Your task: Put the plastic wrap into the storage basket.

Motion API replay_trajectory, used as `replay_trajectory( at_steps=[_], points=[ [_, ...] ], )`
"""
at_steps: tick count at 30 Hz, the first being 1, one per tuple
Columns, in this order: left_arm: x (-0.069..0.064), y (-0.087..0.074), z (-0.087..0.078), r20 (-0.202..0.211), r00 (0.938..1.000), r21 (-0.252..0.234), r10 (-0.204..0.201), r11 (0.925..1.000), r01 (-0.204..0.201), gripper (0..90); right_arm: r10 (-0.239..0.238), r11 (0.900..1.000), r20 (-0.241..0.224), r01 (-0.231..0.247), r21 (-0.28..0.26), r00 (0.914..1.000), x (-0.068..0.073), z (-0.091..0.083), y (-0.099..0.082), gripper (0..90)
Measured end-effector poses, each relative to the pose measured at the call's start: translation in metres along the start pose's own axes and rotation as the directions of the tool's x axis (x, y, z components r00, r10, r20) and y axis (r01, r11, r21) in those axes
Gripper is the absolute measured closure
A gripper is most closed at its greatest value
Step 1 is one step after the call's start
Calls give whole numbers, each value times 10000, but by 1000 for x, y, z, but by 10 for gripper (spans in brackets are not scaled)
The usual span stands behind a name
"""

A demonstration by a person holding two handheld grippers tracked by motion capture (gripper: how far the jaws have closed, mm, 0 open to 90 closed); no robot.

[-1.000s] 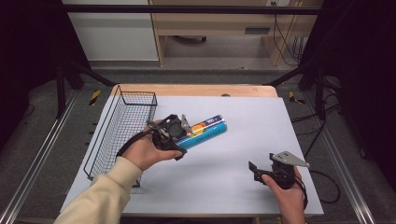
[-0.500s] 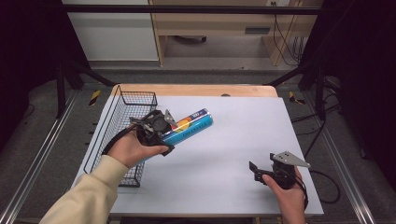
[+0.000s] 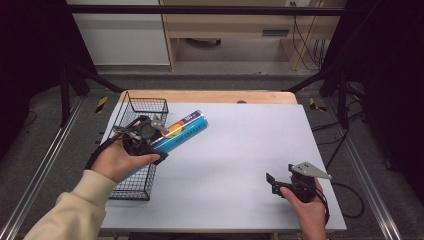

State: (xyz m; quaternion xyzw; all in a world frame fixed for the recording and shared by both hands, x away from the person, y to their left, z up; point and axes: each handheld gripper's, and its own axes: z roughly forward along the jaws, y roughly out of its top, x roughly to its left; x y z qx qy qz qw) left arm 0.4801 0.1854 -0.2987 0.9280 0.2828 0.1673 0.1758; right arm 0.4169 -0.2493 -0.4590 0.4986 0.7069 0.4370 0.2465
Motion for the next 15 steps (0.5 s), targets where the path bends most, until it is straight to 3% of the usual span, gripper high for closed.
replay_trajectory(
  at_steps=[4,8,15],
  points=[
    [7,-14,-6,-172,9985,-73,-511,9987,510,321,16,10000,-43,-16,27,10000,0,1,0,106],
    [13,-26,-7,-343,9964,-35,-776,9970,775,321,26,10000,-24,-26,48,10000,1,1,0,106],
    [17,-36,-8,-393,9950,-22,-918,9958,918,321,-25,10000,-1,25,76,10000,3,2,0,106]
  ],
)
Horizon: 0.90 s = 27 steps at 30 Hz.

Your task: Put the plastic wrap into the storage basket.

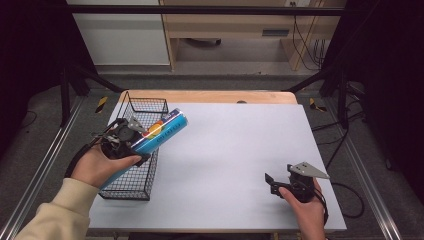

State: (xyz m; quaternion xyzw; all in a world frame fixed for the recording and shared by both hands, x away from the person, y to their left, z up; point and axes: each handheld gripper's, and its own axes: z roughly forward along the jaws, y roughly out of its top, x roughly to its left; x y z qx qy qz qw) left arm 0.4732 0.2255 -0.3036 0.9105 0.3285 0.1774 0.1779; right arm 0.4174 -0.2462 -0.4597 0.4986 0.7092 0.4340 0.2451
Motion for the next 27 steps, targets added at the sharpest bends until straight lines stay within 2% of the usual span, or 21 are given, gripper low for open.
replay_trajectory(
  at_steps=[6,10,13,19,23,25,27],
  points=[
    [2,-5,-2,-86,9997,-160,-249,9996,247,321,60,10000,8,-60,-1,10000,-2,-1,-1,106],
    [2,-6,1,-93,9989,-35,-466,9989,466,321,85,10000,52,-85,-2,9999,-2,-1,-1,107],
    [3,-7,3,-253,9982,8,-542,9985,543,321,50,10000,41,-50,-21,10000,0,0,-1,107],
    [7,-11,3,-552,9940,17,-948,9955,950,321,19,10000,8,-19,54,10000,-1,1,-1,108],
    [8,-12,4,-720,9904,224,-1183,9925,1202,321,58,10000,-2,-58,16,10000,-1,0,-1,110],
    [8,-12,4,-632,9890,225,-1338,9905,1354,321,54,10000,-1,-54,27,10000,-1,0,-1,110],
    [9,-13,5,-733,9871,253,-1427,9891,1448,321,56,10000,-15,-56,42,10000,-1,0,-1,110]
  ],
)
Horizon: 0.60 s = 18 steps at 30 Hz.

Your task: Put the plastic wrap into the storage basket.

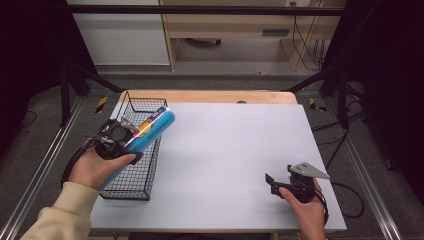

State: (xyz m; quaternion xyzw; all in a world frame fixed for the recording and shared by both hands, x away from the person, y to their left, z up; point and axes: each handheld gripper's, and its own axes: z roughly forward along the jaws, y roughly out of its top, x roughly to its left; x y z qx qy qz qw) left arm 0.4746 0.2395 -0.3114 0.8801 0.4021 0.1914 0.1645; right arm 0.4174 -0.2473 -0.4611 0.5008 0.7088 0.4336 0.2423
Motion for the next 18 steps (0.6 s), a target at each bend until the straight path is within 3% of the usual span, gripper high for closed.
replay_trajectory(
  at_steps=[5,8,18],
  points=[
    [3,-1,2,-256,9996,177,-138,9997,143,321,31,10000,-7,-31,-1,10000,0,0,0,110],
    [4,-3,3,-145,9994,411,-325,9986,331,321,73,10000,1,-73,4,10000,-1,0,0,110],
    [9,-7,4,-254,9984,541,-502,9972,515,321,36,10000,-41,-35,63,10000,0,1,0,110]
  ],
)
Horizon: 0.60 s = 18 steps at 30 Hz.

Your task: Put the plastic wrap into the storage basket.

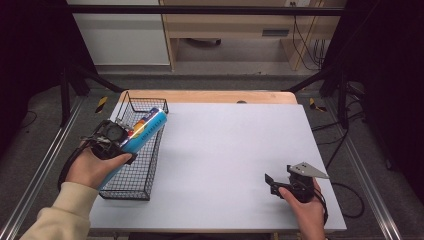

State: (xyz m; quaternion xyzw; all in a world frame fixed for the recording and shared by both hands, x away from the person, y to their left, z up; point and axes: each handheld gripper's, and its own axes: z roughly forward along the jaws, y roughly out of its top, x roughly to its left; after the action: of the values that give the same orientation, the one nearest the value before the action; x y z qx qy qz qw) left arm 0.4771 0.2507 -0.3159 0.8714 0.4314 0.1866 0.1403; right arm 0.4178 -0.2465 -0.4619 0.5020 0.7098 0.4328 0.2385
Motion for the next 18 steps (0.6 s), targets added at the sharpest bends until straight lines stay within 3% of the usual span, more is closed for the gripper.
replay_trajectory(
  at_steps=[18],
  points=[
    [6,-9,8,-27,9992,242,-405,9989,406,321,29,10000,-8,-29,-10,10000,0,0,0,105]
  ],
)
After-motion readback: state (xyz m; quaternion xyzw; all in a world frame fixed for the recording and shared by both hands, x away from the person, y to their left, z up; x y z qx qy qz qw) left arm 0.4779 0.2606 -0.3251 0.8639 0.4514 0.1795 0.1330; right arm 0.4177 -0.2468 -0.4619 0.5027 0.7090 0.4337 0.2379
